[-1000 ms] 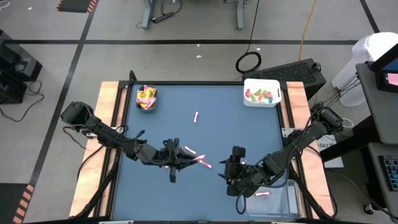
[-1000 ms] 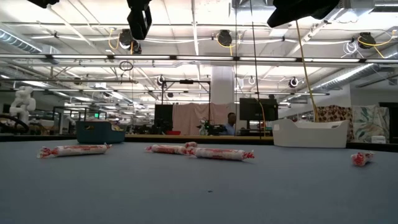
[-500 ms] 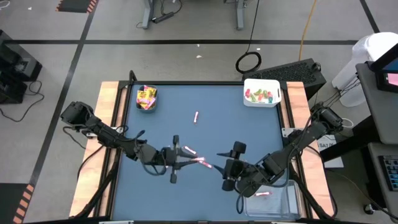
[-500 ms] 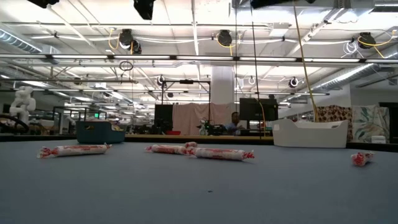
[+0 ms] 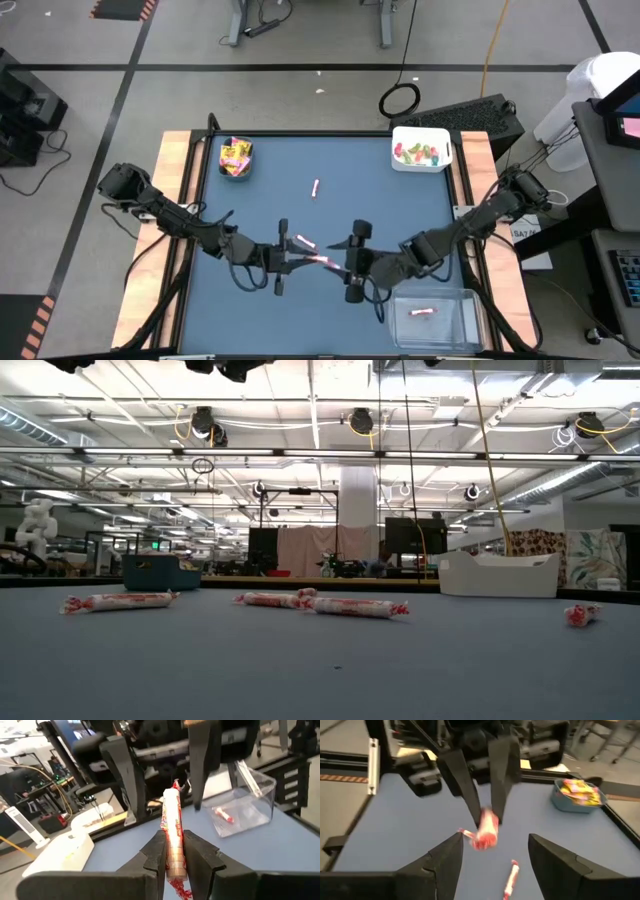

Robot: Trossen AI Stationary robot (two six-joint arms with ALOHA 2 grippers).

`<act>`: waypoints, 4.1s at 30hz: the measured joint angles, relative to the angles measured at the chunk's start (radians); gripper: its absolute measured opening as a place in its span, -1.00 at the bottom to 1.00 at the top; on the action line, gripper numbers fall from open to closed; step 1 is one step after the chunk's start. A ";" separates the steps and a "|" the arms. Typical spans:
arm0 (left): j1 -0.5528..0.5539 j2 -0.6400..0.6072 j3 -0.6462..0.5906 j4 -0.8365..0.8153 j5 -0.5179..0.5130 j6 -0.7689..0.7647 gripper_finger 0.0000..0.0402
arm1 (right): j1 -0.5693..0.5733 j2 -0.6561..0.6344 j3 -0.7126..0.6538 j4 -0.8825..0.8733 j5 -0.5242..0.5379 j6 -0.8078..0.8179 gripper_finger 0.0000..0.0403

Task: Sort candy
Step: Put the white candy into the transparent bin

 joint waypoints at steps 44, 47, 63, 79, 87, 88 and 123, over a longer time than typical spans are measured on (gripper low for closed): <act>-0.002 0.000 0.000 -0.037 0.002 -0.008 -0.70 | -0.053 0.059 0.000 0.099 -0.139 -0.059 -0.87; -0.002 0.000 0.000 -0.038 0.002 -0.008 -0.70 | -0.052 0.059 0.000 0.097 -0.139 -0.059 -0.88; -0.004 0.000 0.000 -0.031 -0.048 -0.220 -0.32 | -0.050 0.058 0.000 0.080 -0.143 -0.044 -0.82; -0.062 -0.071 0.000 -0.074 -0.058 -0.246 0.58 | 0.032 -0.070 0.001 -0.233 -0.210 0.160 -0.81; -0.042 -0.067 0.000 -0.256 -0.079 -0.380 0.58 | 0.135 -0.184 0.001 -0.478 -0.332 0.476 -0.81; -0.038 -0.067 0.000 -0.280 -0.082 -0.398 0.58 | 0.153 -0.192 0.001 -0.507 -0.357 0.522 -0.81; -0.024 -0.067 0.000 -0.699 -0.061 -0.895 0.58 | 0.474 0.062 0.000 -0.898 -0.564 1.097 -0.76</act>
